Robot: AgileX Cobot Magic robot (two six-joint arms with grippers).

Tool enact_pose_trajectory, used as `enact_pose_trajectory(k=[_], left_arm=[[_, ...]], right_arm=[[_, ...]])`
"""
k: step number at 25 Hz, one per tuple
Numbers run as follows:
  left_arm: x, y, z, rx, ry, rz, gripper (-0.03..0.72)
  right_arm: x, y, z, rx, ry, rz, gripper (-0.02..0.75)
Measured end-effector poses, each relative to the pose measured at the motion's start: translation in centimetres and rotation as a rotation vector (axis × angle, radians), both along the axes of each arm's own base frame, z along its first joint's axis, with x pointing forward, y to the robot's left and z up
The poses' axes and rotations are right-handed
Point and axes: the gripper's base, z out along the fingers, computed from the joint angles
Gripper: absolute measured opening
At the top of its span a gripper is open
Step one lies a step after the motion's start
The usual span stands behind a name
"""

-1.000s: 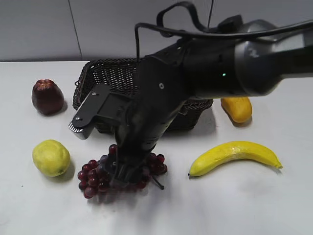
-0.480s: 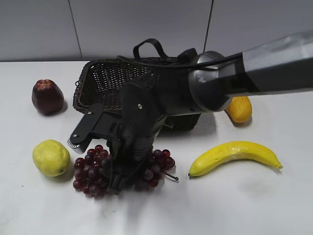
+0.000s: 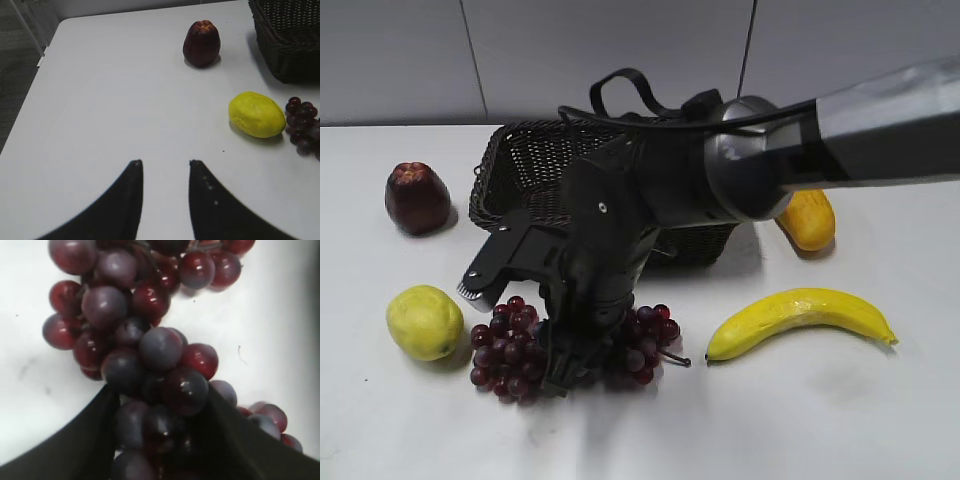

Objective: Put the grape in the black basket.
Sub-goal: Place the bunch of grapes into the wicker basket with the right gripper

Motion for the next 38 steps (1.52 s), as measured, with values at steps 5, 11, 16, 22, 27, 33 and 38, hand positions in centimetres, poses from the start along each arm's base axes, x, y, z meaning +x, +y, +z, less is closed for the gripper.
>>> enact_pose_trajectory(k=[5, 11, 16, 22, 27, 33, 38], left_arm=[[0.0, 0.0, 0.0, 0.0, 0.0, 0.0, 0.233], [0.0, 0.0, 0.0, 0.0, 0.0, 0.0, 0.233], [0.0, 0.0, 0.0, 0.0, 0.0, 0.0, 0.233], [0.0, 0.0, 0.0, 0.0, 0.0, 0.0, 0.233], [0.0, 0.0, 0.0, 0.0, 0.0, 0.0, 0.233], [0.0, 0.0, 0.0, 0.0, 0.0, 0.0, 0.233], [0.0, 0.0, 0.0, 0.0, 0.0, 0.0, 0.233]], right_arm=[[-0.3, -0.1, 4.7, 0.03, 0.0, 0.009, 0.246], [-0.3, -0.7, 13.0, 0.153, -0.045, -0.032, 0.195], [1.8, -1.6, 18.2, 0.251, -0.088, -0.098, 0.193], [5.6, -3.8, 23.0, 0.398, -0.205, -0.211, 0.175], [9.3, -6.5, 23.5, 0.462, -0.286, -0.332, 0.171], [12.7, -5.5, 17.5, 0.388, -0.227, -0.374, 0.161], [14.6, -4.2, 11.9, 0.343, -0.191, -0.393, 0.16]])
